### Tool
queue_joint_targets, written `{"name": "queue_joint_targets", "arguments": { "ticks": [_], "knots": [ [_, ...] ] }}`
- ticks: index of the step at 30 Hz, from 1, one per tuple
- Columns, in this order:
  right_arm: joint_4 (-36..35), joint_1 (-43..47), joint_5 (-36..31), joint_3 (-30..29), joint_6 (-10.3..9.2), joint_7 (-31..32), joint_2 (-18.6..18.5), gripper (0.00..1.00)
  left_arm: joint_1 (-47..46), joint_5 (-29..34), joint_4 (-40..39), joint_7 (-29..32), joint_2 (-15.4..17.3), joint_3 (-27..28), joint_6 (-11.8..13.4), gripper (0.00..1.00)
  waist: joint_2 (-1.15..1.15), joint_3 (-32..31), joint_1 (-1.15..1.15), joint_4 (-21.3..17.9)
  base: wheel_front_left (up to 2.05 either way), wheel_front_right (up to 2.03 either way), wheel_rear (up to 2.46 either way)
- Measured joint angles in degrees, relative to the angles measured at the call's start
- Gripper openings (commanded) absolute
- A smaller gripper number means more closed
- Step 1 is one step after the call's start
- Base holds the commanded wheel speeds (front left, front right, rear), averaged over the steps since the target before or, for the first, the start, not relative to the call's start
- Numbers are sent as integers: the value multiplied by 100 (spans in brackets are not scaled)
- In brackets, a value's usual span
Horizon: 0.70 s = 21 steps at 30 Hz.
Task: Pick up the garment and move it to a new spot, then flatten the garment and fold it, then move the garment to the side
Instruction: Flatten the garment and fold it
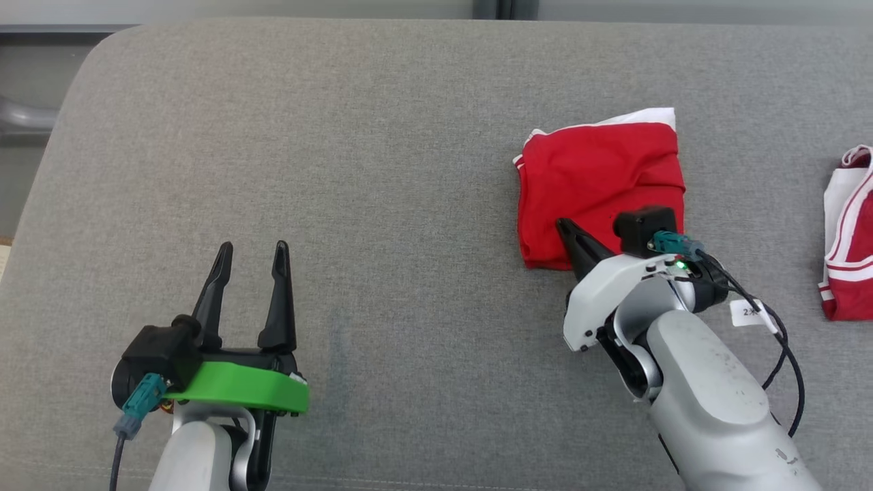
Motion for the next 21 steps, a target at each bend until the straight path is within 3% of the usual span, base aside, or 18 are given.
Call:
{"name": "queue_joint_targets", "arguments": {
  "ticks": [5,9,14,21],
  "knots": [
    [-1109,254,110,-414,7,155,-82,0,23,36,-22,0,-1,44,1,100,0,-96,0,-133,0,0,0],
    [-1308,208,-168,-873,7,546,-143,0,15,51,-54,0,-1,31,-1,100,0,-82,0,-194,0,0,0],
    [-868,-371,-619,-987,7,949,-112,0,-86,33,-107,0,-2,-142,-8,100,0,49,0,-128,0,0,0],
    [313,-1090,-973,-879,7,1135,-32,0,-221,-97,-97,0,-1,-292,-10,100,0,268,0,183,0,0,0]
  ]
}}
